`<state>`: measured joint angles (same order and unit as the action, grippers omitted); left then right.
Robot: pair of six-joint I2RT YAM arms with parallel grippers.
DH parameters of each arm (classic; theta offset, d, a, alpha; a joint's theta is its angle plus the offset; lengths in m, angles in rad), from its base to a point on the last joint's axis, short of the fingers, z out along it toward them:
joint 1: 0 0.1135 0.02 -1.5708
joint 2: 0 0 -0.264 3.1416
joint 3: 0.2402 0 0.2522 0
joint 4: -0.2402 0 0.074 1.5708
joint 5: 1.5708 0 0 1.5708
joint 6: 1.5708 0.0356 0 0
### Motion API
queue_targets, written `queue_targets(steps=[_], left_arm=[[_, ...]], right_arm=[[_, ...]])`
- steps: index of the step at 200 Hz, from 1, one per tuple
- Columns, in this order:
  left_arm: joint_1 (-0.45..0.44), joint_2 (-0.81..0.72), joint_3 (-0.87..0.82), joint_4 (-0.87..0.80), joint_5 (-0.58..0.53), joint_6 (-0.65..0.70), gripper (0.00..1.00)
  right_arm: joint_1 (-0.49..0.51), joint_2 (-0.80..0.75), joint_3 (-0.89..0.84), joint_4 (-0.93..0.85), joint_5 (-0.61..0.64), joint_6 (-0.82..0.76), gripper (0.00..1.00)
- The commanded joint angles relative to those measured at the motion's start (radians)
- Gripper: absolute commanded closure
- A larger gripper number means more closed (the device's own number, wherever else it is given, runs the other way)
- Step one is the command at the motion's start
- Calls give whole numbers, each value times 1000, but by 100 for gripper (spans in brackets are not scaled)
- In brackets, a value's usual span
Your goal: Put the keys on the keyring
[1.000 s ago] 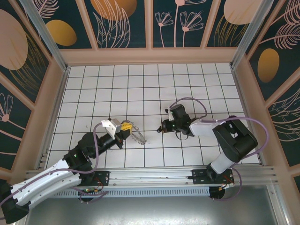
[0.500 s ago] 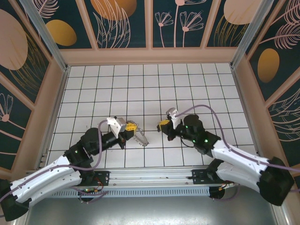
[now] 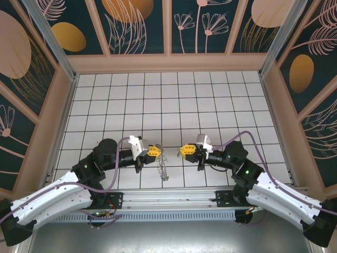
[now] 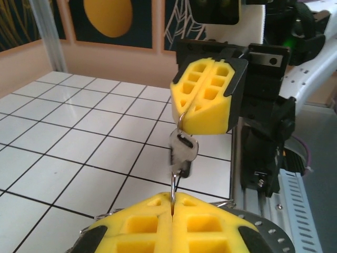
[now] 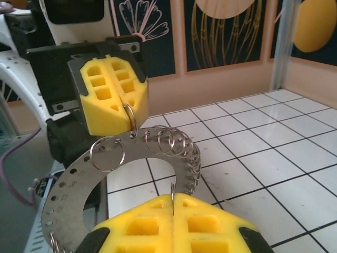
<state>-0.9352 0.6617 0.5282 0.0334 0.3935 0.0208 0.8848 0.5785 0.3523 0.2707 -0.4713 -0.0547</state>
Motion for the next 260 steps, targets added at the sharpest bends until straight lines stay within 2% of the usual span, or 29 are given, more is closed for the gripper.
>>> queue_targets(steps=[1, 72, 260], left_arm=[[-4, 9, 51, 0, 71, 55, 100], [-5, 12, 55, -7, 91, 83, 100], [-4, 21, 52, -3, 98, 78, 100]], right_arm=[[12, 20, 3, 67, -73, -19, 100], [42, 148, 75, 105, -131, -50, 100], [109, 211, 91, 217, -58, -68, 100]])
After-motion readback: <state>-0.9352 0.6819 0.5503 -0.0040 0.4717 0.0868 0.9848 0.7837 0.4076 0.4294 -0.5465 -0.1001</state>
